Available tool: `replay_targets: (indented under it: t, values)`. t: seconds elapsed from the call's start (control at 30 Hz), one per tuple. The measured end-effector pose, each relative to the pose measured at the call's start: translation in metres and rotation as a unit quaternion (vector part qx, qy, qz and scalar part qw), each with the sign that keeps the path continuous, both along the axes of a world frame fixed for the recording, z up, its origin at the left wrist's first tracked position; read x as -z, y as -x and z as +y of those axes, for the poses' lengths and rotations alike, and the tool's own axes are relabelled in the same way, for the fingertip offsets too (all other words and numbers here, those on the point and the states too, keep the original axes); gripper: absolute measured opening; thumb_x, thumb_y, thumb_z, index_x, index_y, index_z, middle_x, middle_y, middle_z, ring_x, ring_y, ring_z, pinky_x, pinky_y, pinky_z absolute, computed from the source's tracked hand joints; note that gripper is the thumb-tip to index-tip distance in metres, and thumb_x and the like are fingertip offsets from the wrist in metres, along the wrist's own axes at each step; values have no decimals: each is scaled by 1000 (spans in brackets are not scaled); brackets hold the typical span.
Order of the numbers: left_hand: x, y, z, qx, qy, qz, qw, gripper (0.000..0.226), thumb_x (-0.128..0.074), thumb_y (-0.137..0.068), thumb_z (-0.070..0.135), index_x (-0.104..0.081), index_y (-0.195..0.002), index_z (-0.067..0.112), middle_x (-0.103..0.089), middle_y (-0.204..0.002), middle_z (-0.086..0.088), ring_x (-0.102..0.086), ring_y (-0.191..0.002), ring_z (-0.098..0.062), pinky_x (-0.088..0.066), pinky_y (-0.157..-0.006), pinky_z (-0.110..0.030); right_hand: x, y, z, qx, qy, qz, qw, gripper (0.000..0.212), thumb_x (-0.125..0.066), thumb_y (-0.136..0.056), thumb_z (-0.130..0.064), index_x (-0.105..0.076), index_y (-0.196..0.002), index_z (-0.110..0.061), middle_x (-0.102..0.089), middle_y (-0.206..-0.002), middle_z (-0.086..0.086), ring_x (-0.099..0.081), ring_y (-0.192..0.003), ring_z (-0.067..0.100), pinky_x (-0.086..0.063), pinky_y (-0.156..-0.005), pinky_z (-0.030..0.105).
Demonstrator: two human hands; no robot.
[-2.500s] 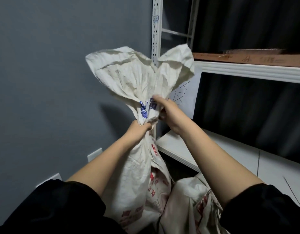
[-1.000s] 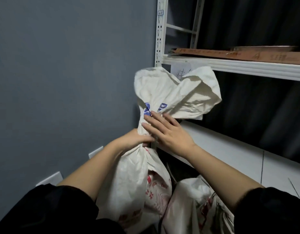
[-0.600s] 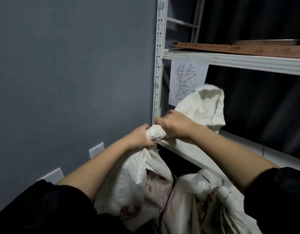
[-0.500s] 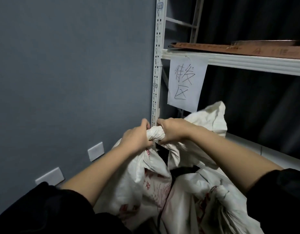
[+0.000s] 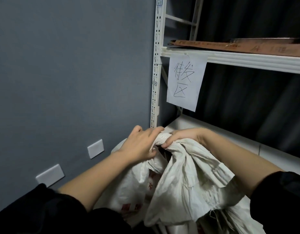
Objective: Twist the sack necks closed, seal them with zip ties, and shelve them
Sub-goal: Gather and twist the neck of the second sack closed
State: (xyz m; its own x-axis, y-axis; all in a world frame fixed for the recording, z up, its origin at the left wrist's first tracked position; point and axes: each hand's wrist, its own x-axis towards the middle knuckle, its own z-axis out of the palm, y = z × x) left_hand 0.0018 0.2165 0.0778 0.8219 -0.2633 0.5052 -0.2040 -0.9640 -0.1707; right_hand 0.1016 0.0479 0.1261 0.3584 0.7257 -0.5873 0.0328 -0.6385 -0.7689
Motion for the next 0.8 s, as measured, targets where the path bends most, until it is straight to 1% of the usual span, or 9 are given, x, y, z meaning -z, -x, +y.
replay_targets:
  t: [0.1, 0.2, 0.33, 0.43, 0.53, 0.6, 0.67, 0.73, 0.8]
  values:
    - [8, -2, 2, -9, -80, -76, 994, 68, -73, -65, 35, -44, -124, 17, -62, -81, 0, -58, -56, -19, -23, -66, -32, 7, 2, -3, 6, -7, 44, 999, 52, -75, -69, -27, -66, -115, -5, -63, -111, 17, -59, -101, 29, -43, -98, 41]
    - [9, -5, 3, 14, -88, -85, 992, 57, -77, -64, 32, -55, -114, 16, -61, -77, 1, -58, -54, -19, -22, -64, -32, 9, 4, -5, -4, -15, 51, 999, 25, -68, -78, -23, -73, -100, -14, -69, -103, 11, -65, -92, 24, -47, -94, 37]
    - [6, -10, 1, 19, -52, 12, 998, 43, -60, -79, 41, -53, -115, 19, -70, -95, 1, -65, -76, -23, -21, -69, -31, 10, 6, -9, -23, 28, 25, 999, 50, -67, -82, -26, -54, -127, -9, -63, -121, 12, -62, -105, 24, -46, -100, 38]
    - [0, -14, -2, -14, -51, 74, 996, 39, -53, -86, 47, -49, -115, 21, -69, -103, -2, -63, -91, -26, -31, -80, -33, 5, 6, -6, -40, 82, -175, 980, 76, -72, -82, -42, -31, -142, -21, -51, -137, -1, -53, -118, 13, -40, -103, 28]
    - [-6, -20, -3, -83, 3, 103, 991, 39, -45, -88, 57, -52, -105, 23, -69, -104, -4, -63, -99, -28, -37, -82, -36, -2, 5, 2, -21, 107, -466, 878, 90, -70, -75, -57, -28, -146, -21, -43, -142, 3, -47, -125, 21, -37, -105, 35]
    - [-11, -27, -4, -130, 104, 144, 975, 38, -45, -86, 61, -56, -92, 25, -69, -99, -3, -63, -98, -29, -39, -75, -35, -8, 16, 9, 5, 119, -663, 739, 69, -63, -81, -51, -38, -139, -23, -46, -134, 5, -47, -122, 26, -36, -97, 40]
    - [-13, -34, -2, -167, 216, 200, 941, 34, -44, -84, 58, -54, -80, 25, -67, -96, -2, -63, -95, -28, -43, -73, -33, -6, 36, 16, 43, 25, -779, 625, 43, -57, -83, -35, -54, -124, -20, -56, -119, 5, -55, -109, 28, -40, -87, 40]
    - [-12, -40, 6, -169, 275, 238, 916, 32, -41, -80, 50, -59, -84, 23, -68, -106, -5, -63, -98, -29, -47, -78, -33, 9, 58, 19, 44, -107, -809, 576, 35, -49, -79, -27, -62, -109, -16, -62, -106, 4, -60, -98, 28, -41, -80, 39]
    - [-9, -43, 14, -169, 344, 267, 884, 33, -43, -79, 45, -61, -82, 18, -69, -107, -10, -63, -97, -29, -45, -78, -31, 37, 72, 17, -6, -125, -821, 556, 43, -43, -80, -26, -62, -116, -12, -62, -116, 5, -56, -112, 27, -38, -89, 39]
